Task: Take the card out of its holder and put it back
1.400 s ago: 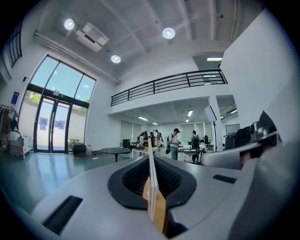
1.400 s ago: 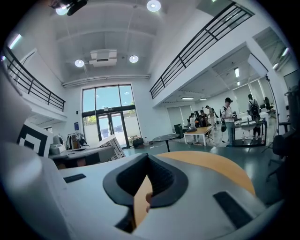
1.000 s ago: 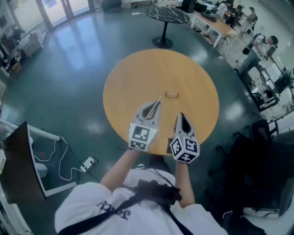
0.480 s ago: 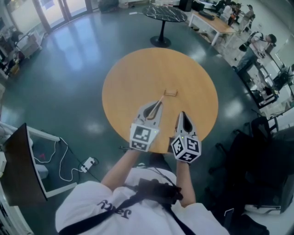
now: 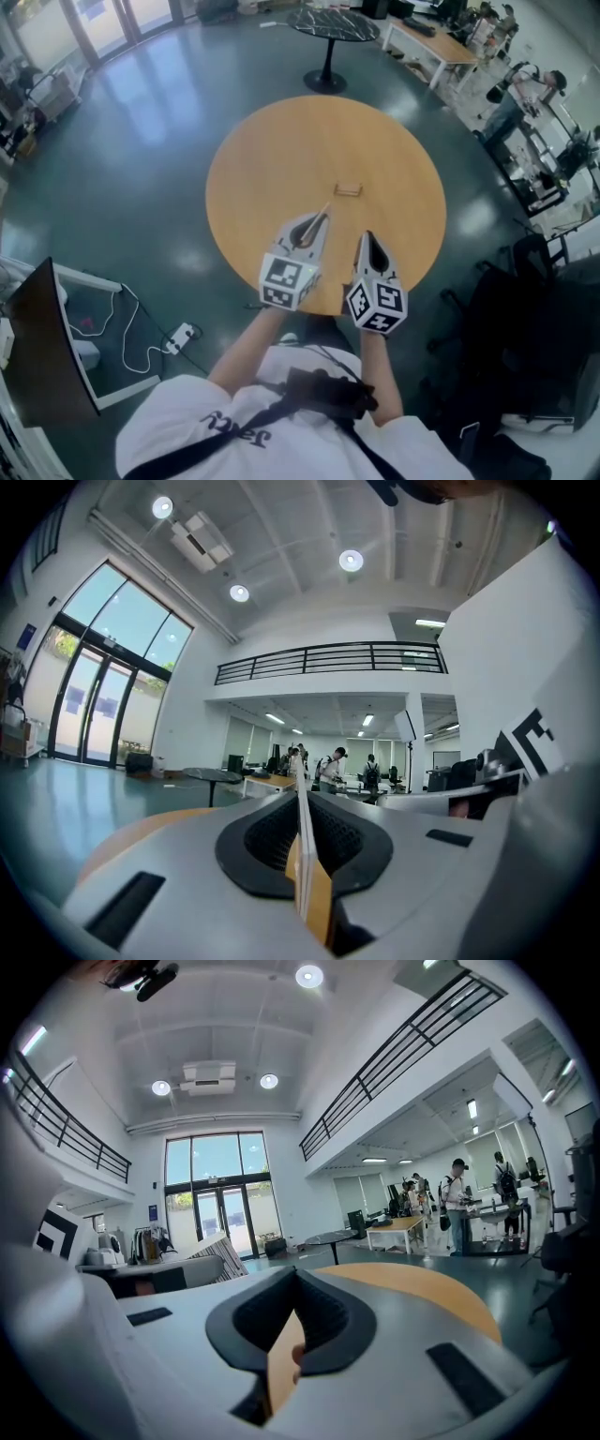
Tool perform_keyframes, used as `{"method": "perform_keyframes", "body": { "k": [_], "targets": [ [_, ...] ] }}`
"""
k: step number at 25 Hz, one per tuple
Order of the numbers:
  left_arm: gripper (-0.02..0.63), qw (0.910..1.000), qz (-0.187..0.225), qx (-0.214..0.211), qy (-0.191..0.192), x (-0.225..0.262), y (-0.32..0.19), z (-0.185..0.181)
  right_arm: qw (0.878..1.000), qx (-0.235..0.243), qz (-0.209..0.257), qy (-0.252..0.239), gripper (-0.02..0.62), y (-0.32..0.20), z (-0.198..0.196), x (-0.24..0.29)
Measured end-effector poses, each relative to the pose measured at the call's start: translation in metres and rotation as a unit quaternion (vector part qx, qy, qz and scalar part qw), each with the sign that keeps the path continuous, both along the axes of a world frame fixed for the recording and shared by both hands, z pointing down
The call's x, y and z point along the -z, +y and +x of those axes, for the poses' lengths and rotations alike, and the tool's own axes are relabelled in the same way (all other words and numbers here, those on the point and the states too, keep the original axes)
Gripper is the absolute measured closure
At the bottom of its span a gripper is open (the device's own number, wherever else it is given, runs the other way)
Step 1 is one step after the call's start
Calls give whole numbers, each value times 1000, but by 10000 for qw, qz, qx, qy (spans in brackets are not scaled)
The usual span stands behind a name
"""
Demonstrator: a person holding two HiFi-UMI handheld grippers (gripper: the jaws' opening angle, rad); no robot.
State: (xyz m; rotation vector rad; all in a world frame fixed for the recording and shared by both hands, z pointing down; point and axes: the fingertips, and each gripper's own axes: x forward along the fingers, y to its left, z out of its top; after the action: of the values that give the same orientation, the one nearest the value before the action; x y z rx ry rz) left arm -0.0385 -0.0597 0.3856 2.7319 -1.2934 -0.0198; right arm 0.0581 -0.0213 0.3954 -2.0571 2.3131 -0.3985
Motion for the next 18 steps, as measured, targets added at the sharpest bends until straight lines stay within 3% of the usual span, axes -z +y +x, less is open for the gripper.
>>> {"method": "perform_keyframes", "body": {
  "k": [18],
  "targets": [
    [578,9953,-687,395,-551,-71,-41,-40,9984,-288,-475,-56,578,-18,39,-32]
  ]
}}
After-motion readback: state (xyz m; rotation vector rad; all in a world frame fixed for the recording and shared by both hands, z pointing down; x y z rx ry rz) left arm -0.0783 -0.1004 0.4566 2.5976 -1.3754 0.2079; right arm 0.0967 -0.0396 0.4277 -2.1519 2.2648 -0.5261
